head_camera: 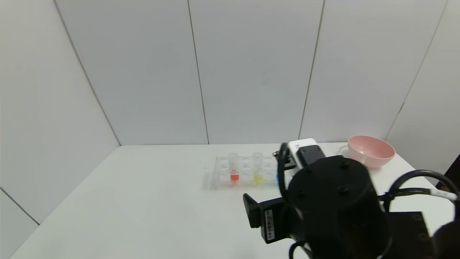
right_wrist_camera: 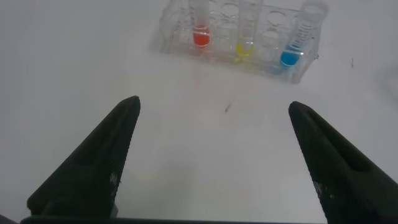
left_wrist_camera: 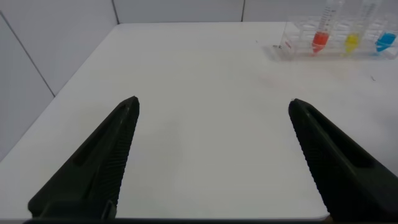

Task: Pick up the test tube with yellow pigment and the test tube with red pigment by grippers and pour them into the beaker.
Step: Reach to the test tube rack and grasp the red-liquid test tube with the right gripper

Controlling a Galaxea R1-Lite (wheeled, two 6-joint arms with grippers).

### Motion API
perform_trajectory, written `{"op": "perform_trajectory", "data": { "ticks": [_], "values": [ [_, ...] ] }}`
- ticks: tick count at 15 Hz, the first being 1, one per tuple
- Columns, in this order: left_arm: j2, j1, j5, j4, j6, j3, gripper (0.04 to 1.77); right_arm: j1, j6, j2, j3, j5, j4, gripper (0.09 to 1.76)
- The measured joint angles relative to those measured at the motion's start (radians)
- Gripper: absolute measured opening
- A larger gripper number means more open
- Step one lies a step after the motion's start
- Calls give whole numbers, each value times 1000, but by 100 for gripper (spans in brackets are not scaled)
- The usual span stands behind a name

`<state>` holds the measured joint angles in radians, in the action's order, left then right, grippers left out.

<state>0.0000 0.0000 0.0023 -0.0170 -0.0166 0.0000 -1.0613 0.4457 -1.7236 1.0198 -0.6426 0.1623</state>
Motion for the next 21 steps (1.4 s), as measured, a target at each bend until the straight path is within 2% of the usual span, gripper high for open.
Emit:
{"op": "perform_trajectory", "data": {
  "ticks": [9,14,21],
  "values": [
    [0,0,0,0,0,0,172,0,0,-404,390,-27,-26,171],
    [0,0,0,0,0,0,172,56,-15,-555,596,-39,-84,171],
    [0,0,0,0,0,0,172,161,-70,-713,805,-41,-91,171]
  ]
}}
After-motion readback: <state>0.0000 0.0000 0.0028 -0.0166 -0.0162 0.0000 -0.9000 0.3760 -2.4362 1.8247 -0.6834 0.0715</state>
